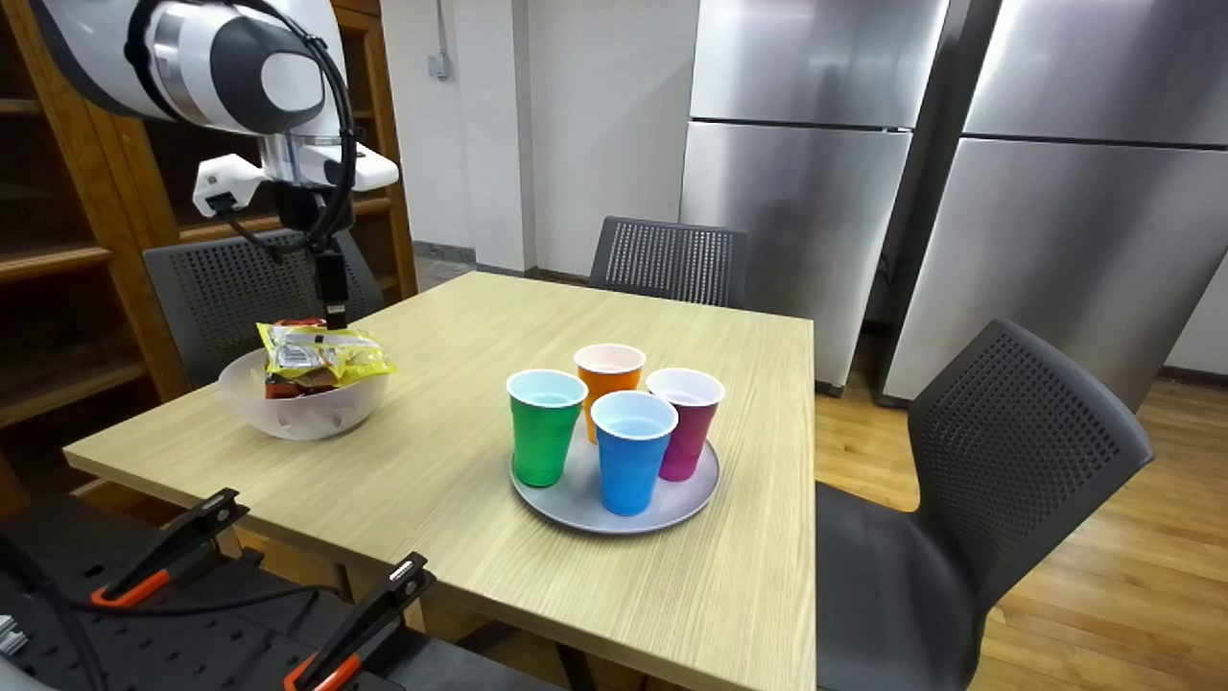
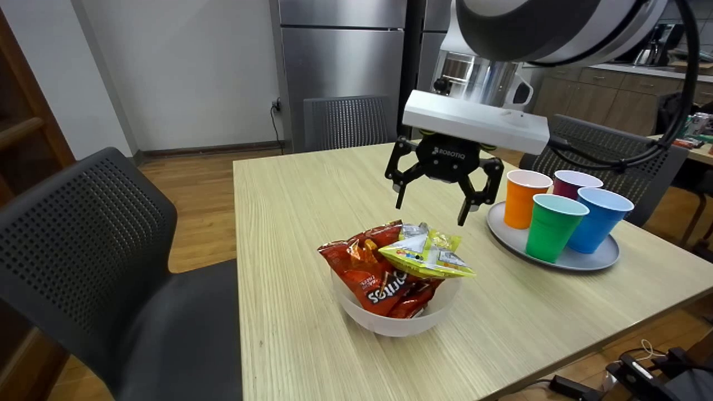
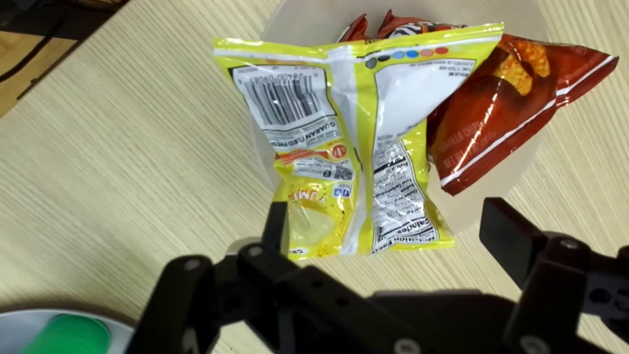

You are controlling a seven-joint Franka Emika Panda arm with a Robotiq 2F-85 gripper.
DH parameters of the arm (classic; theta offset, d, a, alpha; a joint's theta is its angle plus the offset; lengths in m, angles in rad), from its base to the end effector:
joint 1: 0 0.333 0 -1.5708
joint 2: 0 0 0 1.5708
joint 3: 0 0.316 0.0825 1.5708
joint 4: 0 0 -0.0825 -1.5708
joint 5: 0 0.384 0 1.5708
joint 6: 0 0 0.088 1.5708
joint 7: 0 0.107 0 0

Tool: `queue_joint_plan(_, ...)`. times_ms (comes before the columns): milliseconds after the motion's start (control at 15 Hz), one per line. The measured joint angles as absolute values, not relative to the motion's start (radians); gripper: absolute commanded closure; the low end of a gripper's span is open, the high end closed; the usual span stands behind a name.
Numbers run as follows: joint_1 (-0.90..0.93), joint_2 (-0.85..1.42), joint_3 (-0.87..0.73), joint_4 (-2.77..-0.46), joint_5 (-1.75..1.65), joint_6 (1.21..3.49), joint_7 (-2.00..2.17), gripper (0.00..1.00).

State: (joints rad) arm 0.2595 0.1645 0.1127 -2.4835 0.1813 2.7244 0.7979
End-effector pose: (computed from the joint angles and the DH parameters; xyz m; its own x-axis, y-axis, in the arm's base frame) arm 0.4521 0.1705 0.2323 0.8310 -0.5556 -0.0273 -0.5545 -0.8234 -0.1205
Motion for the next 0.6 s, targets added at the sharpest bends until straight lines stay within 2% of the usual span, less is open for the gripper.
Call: queue_joint_plan(600,0.254,-0.078,0.122,-2.664,0.318,2.753,0.748,0.0)
